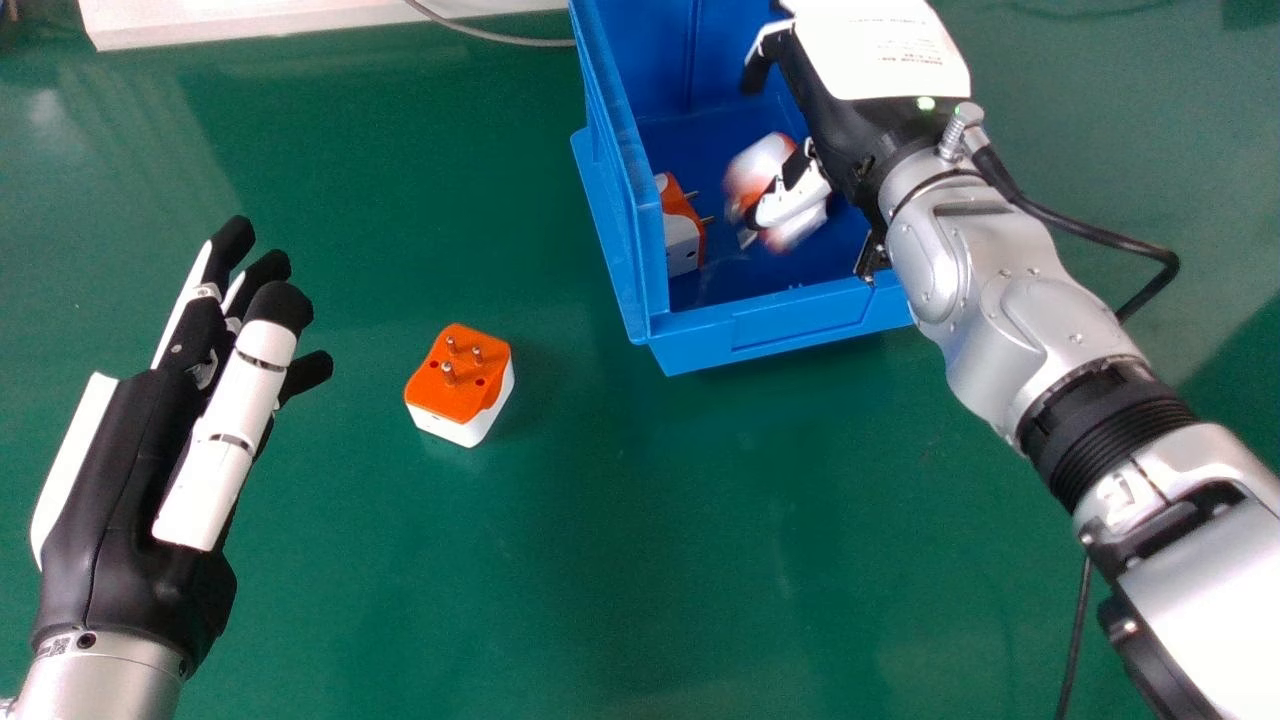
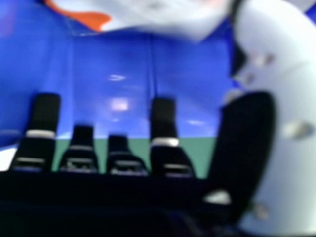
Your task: Pick all objects and put in blue box
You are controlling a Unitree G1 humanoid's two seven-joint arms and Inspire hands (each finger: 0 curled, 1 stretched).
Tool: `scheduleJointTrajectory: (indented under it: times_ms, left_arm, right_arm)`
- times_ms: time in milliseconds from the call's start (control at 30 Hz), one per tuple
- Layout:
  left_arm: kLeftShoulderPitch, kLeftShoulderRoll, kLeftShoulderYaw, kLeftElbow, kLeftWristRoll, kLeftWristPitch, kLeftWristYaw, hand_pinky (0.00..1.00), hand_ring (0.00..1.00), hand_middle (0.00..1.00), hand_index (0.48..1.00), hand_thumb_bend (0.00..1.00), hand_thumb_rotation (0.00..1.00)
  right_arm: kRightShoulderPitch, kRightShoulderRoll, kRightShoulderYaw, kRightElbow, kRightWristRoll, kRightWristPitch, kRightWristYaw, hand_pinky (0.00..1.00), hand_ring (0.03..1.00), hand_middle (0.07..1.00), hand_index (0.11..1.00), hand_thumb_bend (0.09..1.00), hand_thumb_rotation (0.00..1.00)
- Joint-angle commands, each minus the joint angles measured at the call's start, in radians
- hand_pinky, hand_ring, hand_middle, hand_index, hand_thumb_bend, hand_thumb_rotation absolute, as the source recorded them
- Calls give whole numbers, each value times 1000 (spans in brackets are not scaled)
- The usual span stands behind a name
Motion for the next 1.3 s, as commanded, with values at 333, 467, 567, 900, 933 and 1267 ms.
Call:
scheduleJointTrajectory:
  times_ms: [333, 467, 567, 900, 933, 1267]
  left_arm:
    - [-20, 14, 7, 32, -6, -37, -15, 862, 933, 967, 978, 497, 770]
    - [-28, 18, 18, 62, -8, -54, -28, 862, 933, 968, 980, 497, 769]
    - [-29, 23, 25, 84, -8, -72, -38, 862, 933, 968, 981, 497, 769]
    - [-30, 35, 42, 154, -7, -128, -67, 871, 944, 982, 991, 481, 768]
    - [-31, 37, 43, 162, -6, -133, -70, 874, 946, 984, 993, 481, 769]
    - [-55, 57, 43, 199, -2, -138, -72, 887, 955, 993, 1000, 495, 775]
  right_arm:
    - [42, -28, -7, -123, -7, 36, -70, 1000, 1000, 1000, 1000, 587, 289]
    - [76, -28, -21, -179, 2, 35, -93, 1000, 1000, 1000, 1000, 568, 282]
    - [123, -28, -40, -253, 9, 34, -114, 1000, 1000, 1000, 1000, 558, 275]
    - [339, -44, -76, -593, -25, 64, -139, 1000, 1000, 1000, 1000, 493, 243]
    - [361, -46, -79, -628, -30, 66, -141, 1000, 1000, 1000, 1000, 487, 242]
    - [612, -38, -121, -989, -78, 82, -151, 1000, 1000, 1000, 1000, 428, 278]
